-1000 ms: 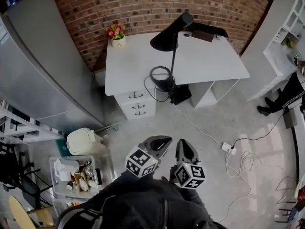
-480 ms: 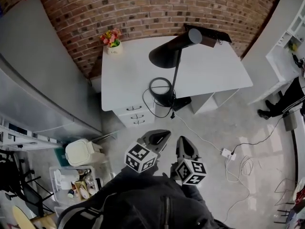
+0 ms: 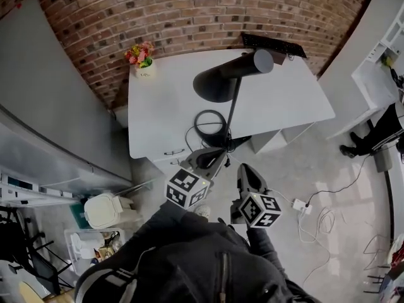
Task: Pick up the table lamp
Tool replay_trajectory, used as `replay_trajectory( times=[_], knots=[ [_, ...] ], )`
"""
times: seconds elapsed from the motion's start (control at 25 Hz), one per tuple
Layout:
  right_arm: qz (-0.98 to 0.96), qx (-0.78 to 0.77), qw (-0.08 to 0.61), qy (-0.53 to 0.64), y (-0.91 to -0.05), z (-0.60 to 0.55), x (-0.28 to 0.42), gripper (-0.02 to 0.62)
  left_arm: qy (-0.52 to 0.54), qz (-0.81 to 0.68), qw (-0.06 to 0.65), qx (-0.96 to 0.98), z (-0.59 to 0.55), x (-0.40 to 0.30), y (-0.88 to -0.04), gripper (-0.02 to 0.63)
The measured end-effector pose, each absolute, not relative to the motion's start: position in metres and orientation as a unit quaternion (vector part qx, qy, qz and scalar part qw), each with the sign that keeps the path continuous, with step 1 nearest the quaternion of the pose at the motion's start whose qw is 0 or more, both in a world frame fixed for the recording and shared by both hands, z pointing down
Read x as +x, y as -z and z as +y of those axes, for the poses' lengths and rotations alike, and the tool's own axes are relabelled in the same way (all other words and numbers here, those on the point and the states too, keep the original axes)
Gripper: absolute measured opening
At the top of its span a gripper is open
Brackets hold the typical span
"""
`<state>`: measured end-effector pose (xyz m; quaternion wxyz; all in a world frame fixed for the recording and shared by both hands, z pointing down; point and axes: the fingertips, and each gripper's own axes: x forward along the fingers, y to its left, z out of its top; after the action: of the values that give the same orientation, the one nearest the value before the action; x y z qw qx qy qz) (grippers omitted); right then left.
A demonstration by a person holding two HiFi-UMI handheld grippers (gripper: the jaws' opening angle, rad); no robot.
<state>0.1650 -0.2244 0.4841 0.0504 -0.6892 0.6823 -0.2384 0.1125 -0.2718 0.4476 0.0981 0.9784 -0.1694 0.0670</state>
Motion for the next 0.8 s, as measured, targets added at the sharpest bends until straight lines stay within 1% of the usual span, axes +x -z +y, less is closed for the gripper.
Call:
replay_trajectory(
  times=[0.24, 0.4, 0.56, 0.6, 0.68, 0.8],
  knots=[
    [0.688, -0.684, 0.057, 0.234, -0.472, -0.271, 0.187, 0.012, -0.079, -0.187, 0.064, 0.977, -0.327, 0.129, -0.426, 0.008],
    [0.682, -0.677, 0.070, 0.266, -0.483, -0.296, 0.205, 0.012, -0.101, -0.194, 0.047, 0.975, -0.351, 0.137, -0.423, 0.009],
    [0.672, -0.685, 0.050, 0.277, -0.507, -0.308, 0.225, 0.012, -0.102, -0.191, 0.046, 0.975, -0.359, 0.142, -0.424, 0.009],
    [0.671, -0.684, 0.048, 0.282, -0.513, -0.309, 0.230, 0.012, -0.104, -0.190, 0.046, 0.975, -0.359, 0.144, -0.425, 0.019],
    [0.670, -0.676, 0.054, 0.300, -0.524, -0.313, 0.237, 0.014, -0.107, -0.188, 0.049, 0.975, -0.360, 0.146, -0.427, 0.061],
    [0.667, -0.658, 0.065, 0.343, -0.544, -0.320, 0.244, 0.014, -0.109, -0.189, 0.051, 0.975, -0.363, 0.151, -0.427, 0.078]
  ],
)
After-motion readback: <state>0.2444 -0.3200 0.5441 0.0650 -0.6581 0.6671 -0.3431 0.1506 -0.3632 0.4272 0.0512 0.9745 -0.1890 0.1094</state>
